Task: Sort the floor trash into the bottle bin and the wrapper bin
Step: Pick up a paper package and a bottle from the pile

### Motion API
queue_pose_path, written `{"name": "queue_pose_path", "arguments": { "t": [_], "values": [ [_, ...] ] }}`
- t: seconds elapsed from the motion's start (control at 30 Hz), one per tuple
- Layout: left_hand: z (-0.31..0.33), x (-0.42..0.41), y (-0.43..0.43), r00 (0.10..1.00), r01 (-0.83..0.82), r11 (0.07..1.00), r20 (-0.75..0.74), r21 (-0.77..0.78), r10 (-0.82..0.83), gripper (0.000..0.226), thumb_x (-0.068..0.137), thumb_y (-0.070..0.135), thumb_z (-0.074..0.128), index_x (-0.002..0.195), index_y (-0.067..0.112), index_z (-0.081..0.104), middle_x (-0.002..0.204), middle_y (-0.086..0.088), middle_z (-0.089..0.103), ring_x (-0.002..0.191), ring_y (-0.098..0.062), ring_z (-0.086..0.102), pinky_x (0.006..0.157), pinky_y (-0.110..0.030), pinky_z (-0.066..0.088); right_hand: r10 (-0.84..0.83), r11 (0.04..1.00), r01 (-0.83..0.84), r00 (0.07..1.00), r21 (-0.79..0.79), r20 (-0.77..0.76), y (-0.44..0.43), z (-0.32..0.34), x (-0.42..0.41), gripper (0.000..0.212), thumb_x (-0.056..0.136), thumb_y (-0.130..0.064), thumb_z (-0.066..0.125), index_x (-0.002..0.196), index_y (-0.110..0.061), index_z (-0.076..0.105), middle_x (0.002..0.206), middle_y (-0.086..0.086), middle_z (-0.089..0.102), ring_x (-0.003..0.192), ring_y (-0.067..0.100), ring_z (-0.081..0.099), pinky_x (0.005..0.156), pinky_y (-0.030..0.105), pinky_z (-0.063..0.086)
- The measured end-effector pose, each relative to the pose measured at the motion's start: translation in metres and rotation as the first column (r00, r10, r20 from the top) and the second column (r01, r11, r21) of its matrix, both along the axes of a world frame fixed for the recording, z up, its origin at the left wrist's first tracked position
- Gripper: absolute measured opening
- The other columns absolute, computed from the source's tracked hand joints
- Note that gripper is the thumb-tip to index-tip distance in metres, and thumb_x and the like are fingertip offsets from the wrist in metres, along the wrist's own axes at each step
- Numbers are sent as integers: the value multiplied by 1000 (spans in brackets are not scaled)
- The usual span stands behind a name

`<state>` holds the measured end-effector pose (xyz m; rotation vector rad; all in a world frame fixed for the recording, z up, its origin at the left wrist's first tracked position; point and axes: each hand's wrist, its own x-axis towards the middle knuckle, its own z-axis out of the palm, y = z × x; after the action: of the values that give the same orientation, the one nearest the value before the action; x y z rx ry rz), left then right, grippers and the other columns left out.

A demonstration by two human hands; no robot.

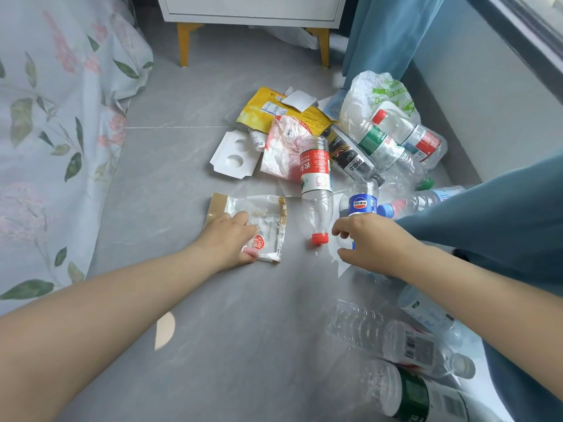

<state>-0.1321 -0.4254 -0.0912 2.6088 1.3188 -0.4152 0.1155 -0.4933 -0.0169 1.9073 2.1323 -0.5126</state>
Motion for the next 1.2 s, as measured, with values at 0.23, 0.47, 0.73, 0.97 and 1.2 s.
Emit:
{"name": "queue_pose_path", "arguments": {
  "t": [0.23, 0.47, 0.73, 0.97, 1.2],
  "values": [
    [0, -3, -3, 995, -53, 989, 75, -141, 64, 17, 92, 23, 46, 77, 19, 55, 94, -2, 62, 93, -24, 57, 52, -26, 28, -39, 999, 39, 999, -12, -15, 1, 0, 3, 39, 86, -30, 58, 124, -22, 57, 116, -4, 63, 105, 17, 59, 85, 33, 53],
    [6, -18, -2, 777, -314, 843, 392, -436, 492, 41, 87, 14, 58, 53, 19, 37, 55, 2, 39, 56, -15, 37, 54, -28, 27, -105, 994, 105, 994, -22, -25, 9, -4, 4, 38, 86, -29, 59, 123, -19, 57, 115, -3, 65, 106, 19, 59, 84, 32, 51],
    [26, -30, 13, 618, -407, 806, 520, -431, 590, 40, 84, 13, 62, 55, 17, 35, 58, 1, 36, 56, -16, 31, 53, -29, 24, -384, 923, 384, 908, -30, -167, 45, -25, -24, 57, 86, -37, 62, 131, -7, 45, 126, 12, 56, 112, 29, 56, 82, 31, 45],
    [29, -29, 13, 585, -393, 813, 565, -430, 582, 39, 86, 11, 59, 57, 16, 33, 58, 0, 31, 54, -12, 26, 50, -27, 21, -553, 815, 579, 768, -17, -324, 74, -48, -47, 102, 81, -40, 70, 151, -10, 2, 134, 16, 47, 116, 35, 54, 90, 43, 48],
    [33, -29, 21, 574, -381, 822, 589, -423, 569, 42, 88, 21, 61, 56, 16, 34, 57, 3, 30, 50, -8, 24, 49, -23, 19, -657, 754, 631, 712, -184, -249, 54, -55, -32, 76, 77, -32, 72, 132, -6, 26, 120, 16, 56, 105, 34, 59, 81, 38, 51]
  ]
}}
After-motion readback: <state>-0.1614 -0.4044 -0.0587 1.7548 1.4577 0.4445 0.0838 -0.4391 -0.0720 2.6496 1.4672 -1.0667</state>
